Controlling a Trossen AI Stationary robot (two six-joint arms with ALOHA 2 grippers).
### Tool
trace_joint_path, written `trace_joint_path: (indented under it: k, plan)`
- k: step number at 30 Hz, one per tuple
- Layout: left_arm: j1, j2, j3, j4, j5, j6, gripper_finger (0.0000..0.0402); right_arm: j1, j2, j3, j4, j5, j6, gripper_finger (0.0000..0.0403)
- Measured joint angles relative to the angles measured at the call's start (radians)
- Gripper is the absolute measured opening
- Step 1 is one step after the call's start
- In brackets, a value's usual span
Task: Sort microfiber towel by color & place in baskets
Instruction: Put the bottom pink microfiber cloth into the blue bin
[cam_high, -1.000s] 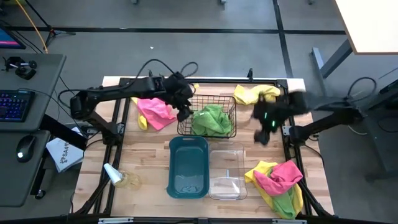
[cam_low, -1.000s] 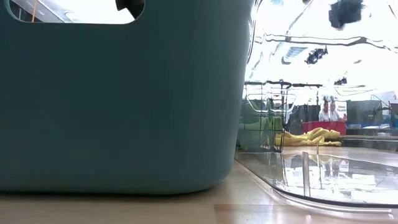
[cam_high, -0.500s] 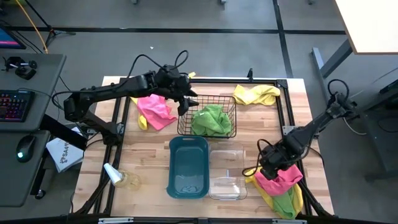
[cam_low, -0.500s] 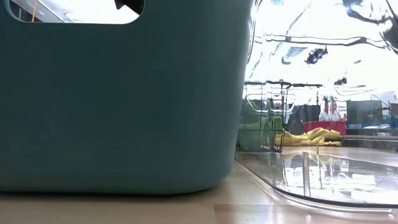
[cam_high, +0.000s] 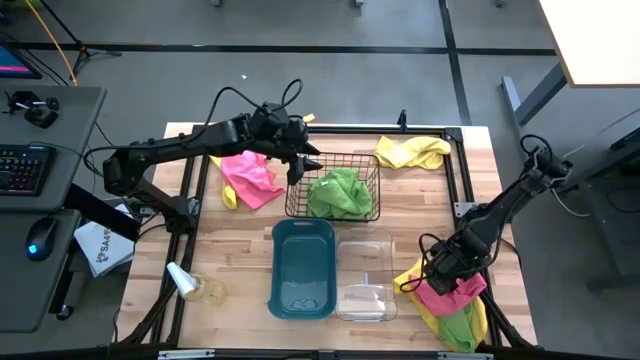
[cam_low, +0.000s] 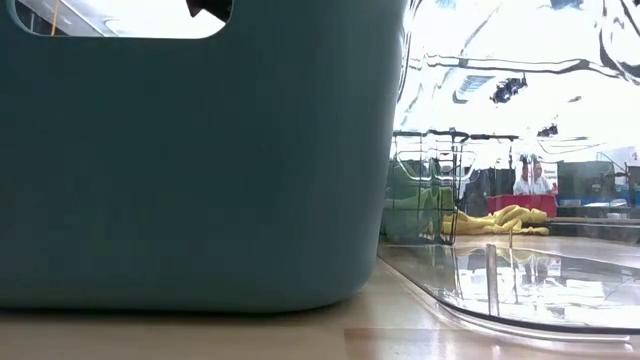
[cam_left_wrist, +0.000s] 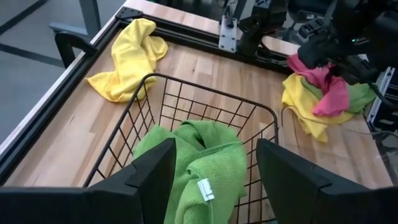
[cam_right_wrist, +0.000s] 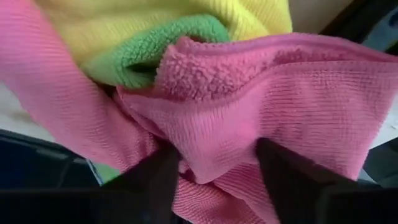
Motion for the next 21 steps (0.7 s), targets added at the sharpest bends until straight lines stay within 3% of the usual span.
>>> trace_joint_path:
  k: [5,12,15,21]
  plan:
    - [0.005,-0.010,0.000,0.001,0.051,0.000,0.0211,0.004,0.000,0.028,-0.004,-0.005,-0.046,0.0027]
    - [0.063,-0.107,0.020,0.008,0.060,-0.035,0.0211,-0.028,-0.047,0.324,-0.172,0.060,-0.185,0.0010]
    - [0.079,-0.150,0.030,0.020,0.036,-0.035,0.0211,-0.060,-0.068,0.506,-0.291,0.205,-0.244,0.0008]
    - [0.092,-0.191,0.030,0.087,0.025,-0.048,0.0211,-0.134,-0.082,0.810,-0.207,0.762,-0.552,0.0003]
